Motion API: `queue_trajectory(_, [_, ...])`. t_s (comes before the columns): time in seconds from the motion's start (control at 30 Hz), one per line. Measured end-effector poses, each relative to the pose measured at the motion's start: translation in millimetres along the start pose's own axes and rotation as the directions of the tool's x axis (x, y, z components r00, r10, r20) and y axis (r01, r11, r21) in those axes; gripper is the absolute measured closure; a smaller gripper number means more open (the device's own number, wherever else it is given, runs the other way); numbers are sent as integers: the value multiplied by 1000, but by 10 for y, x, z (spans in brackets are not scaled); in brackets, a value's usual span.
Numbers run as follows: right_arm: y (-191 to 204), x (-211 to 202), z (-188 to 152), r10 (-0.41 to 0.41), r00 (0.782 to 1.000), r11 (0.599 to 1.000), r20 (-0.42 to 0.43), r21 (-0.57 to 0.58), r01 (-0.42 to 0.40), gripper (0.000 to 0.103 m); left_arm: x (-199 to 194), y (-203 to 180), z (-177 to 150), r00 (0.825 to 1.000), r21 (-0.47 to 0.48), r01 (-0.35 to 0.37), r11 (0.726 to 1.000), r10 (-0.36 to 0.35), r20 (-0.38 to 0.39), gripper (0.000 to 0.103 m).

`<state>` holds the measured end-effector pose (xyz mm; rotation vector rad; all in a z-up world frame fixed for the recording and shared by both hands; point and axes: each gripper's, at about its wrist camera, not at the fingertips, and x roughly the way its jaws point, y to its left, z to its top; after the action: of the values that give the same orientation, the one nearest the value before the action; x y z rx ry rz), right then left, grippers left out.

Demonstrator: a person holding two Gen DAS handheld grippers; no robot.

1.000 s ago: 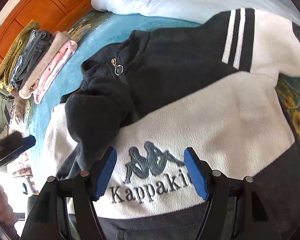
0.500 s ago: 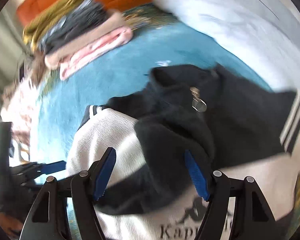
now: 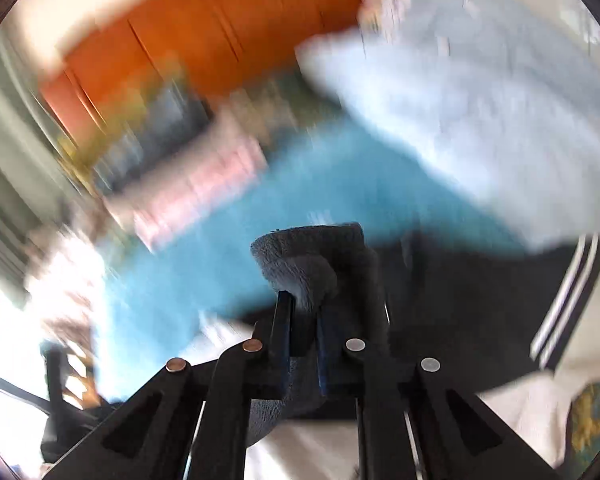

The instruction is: Fold clothes

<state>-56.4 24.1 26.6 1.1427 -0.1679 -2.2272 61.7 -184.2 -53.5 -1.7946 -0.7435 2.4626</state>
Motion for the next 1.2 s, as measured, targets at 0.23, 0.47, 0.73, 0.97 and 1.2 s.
queue_trajectory(0.23, [-996, -29, -287, -179, 984, 957, -16, 228, 178, 94, 237, -29, -76, 996, 18, -36, 999, 38, -83, 35])
queue_trajectory(0.47, [-1682, 333, -766, -212, 960, 860, -185, 431, 273, 96, 275, -35, -85, 993, 21, -67, 998, 69, -95, 35])
queue_trajectory(0.73, [-1868, 292, -886, -218, 956, 844, -198, 453, 286, 96, 362, -128, -122, 989, 47, -85, 995, 90, -116, 35])
queue_trajectory(0.97, [-1944, 225, -928, -222, 956, 848, -194, 446, 287, 95, 371, -167, -138, 987, 59, -107, 992, 113, -117, 35])
queue_trajectory(1.2, [-1756, -52, -755, -274, 954, 869, -122, 394, 300, 57, 354, -242, -139, 985, 78, -127, 989, 135, -109, 35])
